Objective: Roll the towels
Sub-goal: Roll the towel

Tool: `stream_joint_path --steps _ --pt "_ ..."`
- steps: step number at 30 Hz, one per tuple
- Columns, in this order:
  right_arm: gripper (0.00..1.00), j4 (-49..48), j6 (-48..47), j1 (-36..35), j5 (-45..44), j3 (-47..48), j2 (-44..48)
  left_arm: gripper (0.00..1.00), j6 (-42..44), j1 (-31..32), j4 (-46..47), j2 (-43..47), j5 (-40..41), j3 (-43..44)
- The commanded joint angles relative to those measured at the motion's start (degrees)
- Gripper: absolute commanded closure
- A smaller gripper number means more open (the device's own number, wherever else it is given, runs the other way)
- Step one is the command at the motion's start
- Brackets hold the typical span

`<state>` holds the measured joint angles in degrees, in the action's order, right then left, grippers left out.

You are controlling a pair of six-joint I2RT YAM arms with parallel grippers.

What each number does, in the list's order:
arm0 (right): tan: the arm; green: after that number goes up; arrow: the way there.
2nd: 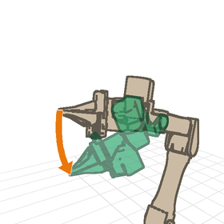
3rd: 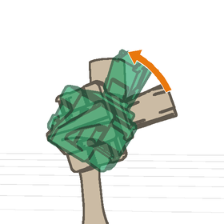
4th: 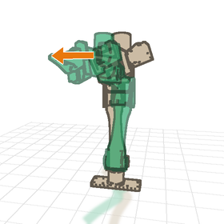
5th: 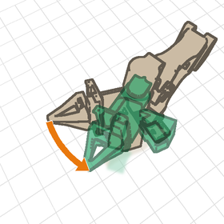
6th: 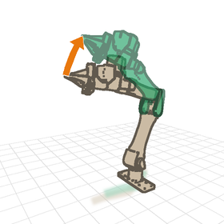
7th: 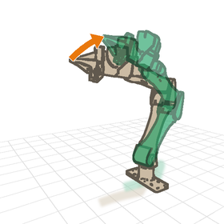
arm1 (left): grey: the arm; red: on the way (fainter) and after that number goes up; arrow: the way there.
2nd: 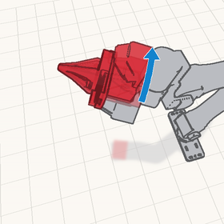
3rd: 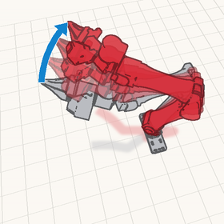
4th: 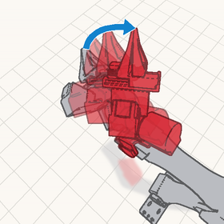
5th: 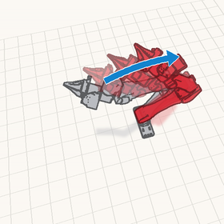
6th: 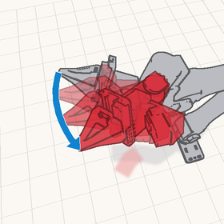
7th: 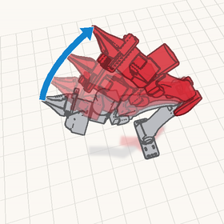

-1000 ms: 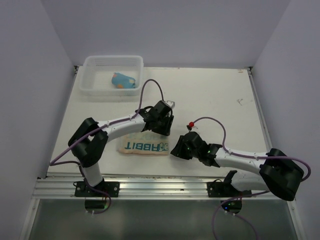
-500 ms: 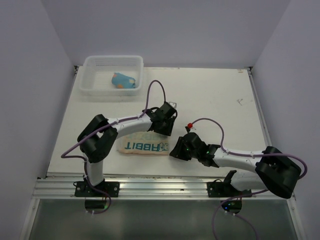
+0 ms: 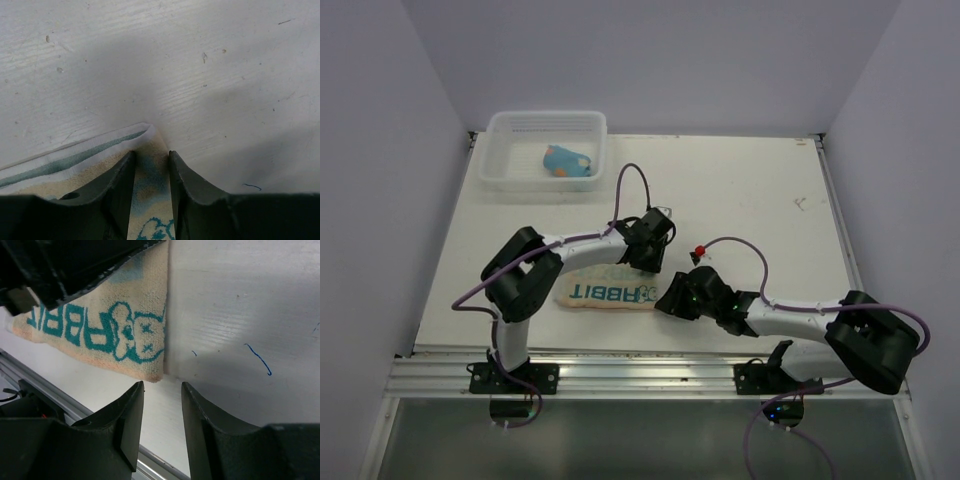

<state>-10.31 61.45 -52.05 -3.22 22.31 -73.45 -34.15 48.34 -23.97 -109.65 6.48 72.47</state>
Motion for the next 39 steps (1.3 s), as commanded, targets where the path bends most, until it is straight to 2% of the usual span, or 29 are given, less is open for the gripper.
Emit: stream_joint_path --steps 1,7,15,27,30,33,37,39 --pt "0.59 -3.23 -0.72 0.02 -0.73 0.98 0.68 0.64 -2.41 0.18 0.85 -1.97 1.34 -0.13" --pt "0.60 -4.46 -0.37 0.02 -0.56 2.13 -3.62 0.69 -3.81 0.18 -1.17 -3.82 2.75 0.31" --pt "0.61 -5.51 -1.42 0.28 -3.72 2.57 -4.16 0.76 -4.43 0.27 -1.52 -2.59 3.01 0.57" --pt "0.62 -10.00 -1.07 0.81 -0.21 4.15 -9.43 0.78 -4.61 0.27 -1.61 -2.24 3.27 1.27" --pt "0.65 -10.52 -0.46 0.72 1.20 3.98 -10.40 0.78 -4.78 0.18 -1.96 -2.15 3.80 1.36" --pt "0.73 -9.04 -0.54 0.81 1.20 3.36 -9.44 0.78 -4.96 0.09 -2.14 -2.33 4.07 1.80" --pt "0.85 -3.42 -4.92 0.64 -1.78 3.79 -6.89 0.85 -5.05 -0.17 -2.05 -2.59 3.63 2.94" --pt "0.92 2.73 -6.69 0.64 -4.58 5.46 -5.57 0.88 -5.22 -0.35 -1.96 -2.59 3.19 3.91"
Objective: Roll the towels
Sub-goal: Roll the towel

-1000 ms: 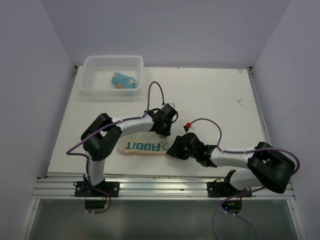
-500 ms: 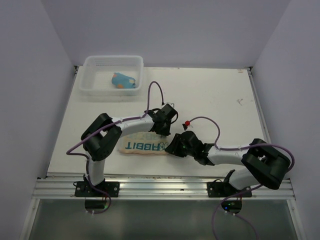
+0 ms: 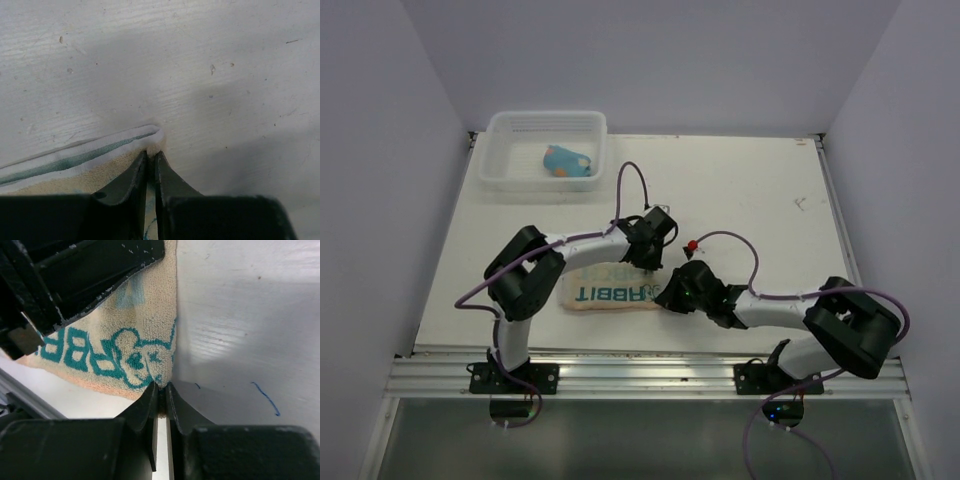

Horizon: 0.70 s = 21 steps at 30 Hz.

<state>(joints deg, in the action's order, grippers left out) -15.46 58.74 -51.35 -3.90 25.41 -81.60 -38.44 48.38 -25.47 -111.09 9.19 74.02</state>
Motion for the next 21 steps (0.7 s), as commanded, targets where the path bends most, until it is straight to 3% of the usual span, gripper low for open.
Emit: stream_joint_path --steps 1,10,17,21 --pt "0.97 11.39 -5.99 -0.15 -4.62 3.06 3.02 0.89 -0.94 -0.39 -0.28 -1.15 0.30 2.62" --pt "1.00 26.34 -13.82 -2.60 -13.75 10.71 3.65 0.91 -2.34 -1.80 4.72 0.34 -4.79 2.98" --pt "1.00 31.80 -14.71 -6.65 -20.43 12.38 2.41 0.92 -5.42 -4.70 15.88 5.70 -11.73 -3.78" --pt "1.00 35.67 -14.80 -10.51 -26.05 15.63 0.84 0.98 -6.65 -6.19 20.90 6.32 -15.68 -5.55"
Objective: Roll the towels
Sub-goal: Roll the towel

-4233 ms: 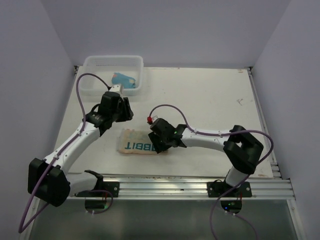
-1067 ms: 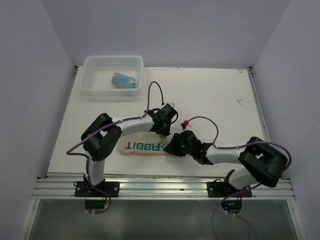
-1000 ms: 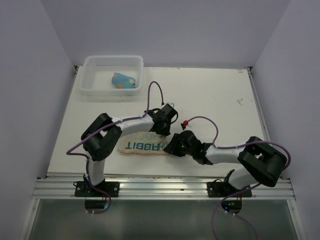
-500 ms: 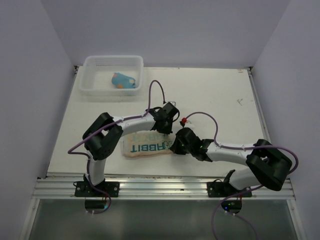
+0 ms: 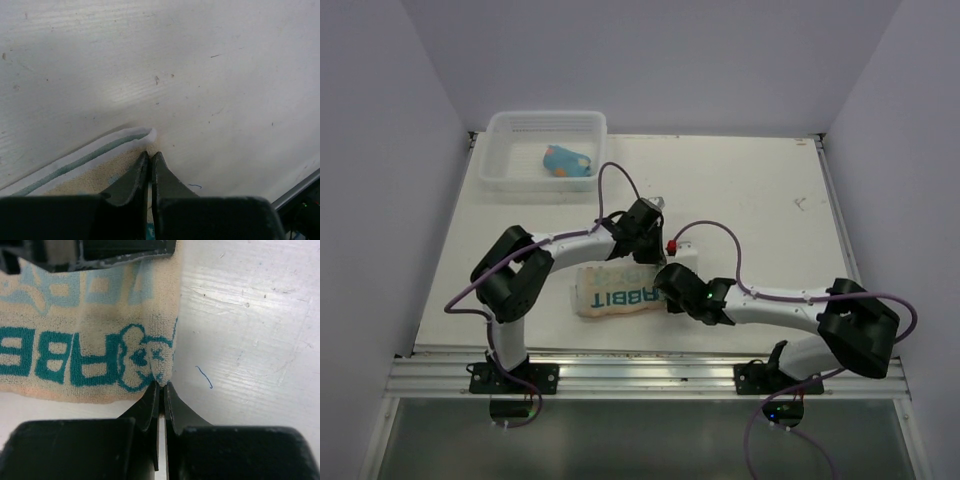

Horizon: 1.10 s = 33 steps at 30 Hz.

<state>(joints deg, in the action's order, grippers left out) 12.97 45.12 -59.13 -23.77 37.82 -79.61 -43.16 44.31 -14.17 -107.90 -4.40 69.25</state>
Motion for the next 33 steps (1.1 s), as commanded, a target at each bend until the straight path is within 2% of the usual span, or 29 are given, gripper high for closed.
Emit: stream_joint_path --steps 1,12,20,33 --pt "1.00 9.07 -1.27 -3.35 -7.07 4.00 -1.68 0.99 -1.93 -2.30 10.04 3.13 -2.36 -0.96" --pt "1.00 22.18 4.00 -11.52 -18.68 11.92 -10.90 1.00 -2.64 -4.85 16.72 5.41 -5.35 -5.53" --pt "1.00 29.03 2.43 -14.95 -24.39 17.53 -17.06 1.00 -1.41 -5.38 21.20 5.94 -6.84 -7.82" --pt "1.00 34.57 -4.17 -17.07 -25.10 24.57 -28.66 1.00 1.67 -6.87 22.09 7.00 -5.44 -12.91"
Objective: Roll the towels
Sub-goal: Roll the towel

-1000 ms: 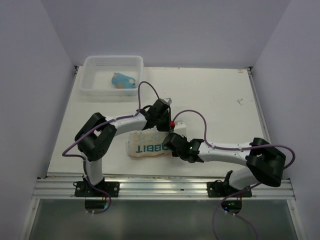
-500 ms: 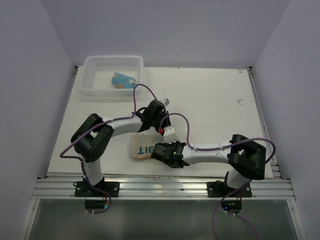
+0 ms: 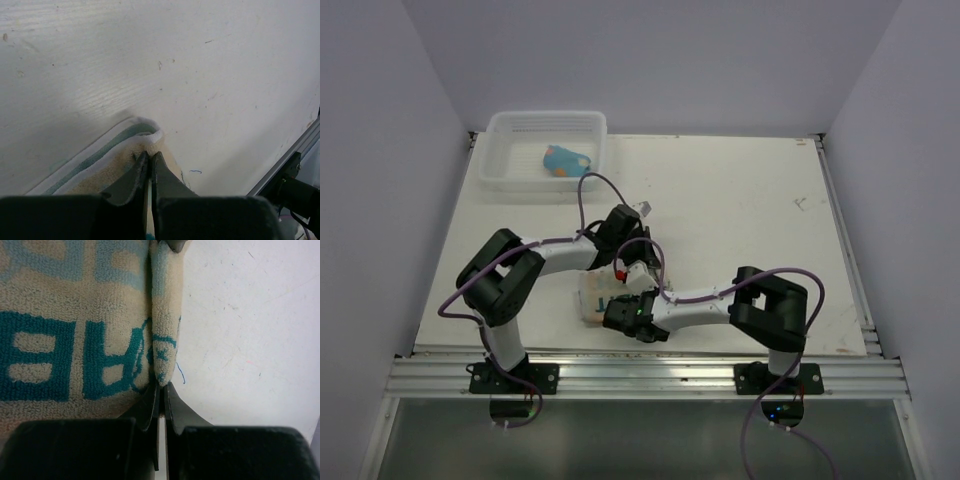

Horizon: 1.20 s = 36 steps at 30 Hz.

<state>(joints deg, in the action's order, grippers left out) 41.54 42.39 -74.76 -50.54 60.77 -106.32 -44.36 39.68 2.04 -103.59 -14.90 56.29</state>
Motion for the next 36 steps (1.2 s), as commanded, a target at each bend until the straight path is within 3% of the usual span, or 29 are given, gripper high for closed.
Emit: stream_joint_path --steps 1,10,17,21,30,36 --pt "1.00 6.18 -1.61 -1.70 1.76 1.98 -2.57 1.00 3.31 -2.15 5.69 2.69 5.40 0.05" --pt "1.00 8.74 -2.40 -3.90 1.67 7.17 -7.93 1.00 5.16 -2.24 4.90 2.08 8.82 -0.66" --pt "0.94 7.85 -3.10 -4.25 2.12 8.57 -8.46 1.00 5.34 -2.24 6.04 1.64 9.71 -3.55" --pt "0.85 8.03 -2.93 -4.34 2.73 9.45 -8.11 1.00 5.07 -2.24 7.10 1.73 10.06 -4.96" --pt "0.61 4.26 0.15 -4.08 9.05 7.61 4.08 1.00 4.37 -2.24 9.82 1.72 9.45 -8.57" --pt "0.57 0.65 1.46 -2.94 11.79 5.06 15.24 1.00 3.84 -2.24 11.49 2.43 9.54 -10.59"
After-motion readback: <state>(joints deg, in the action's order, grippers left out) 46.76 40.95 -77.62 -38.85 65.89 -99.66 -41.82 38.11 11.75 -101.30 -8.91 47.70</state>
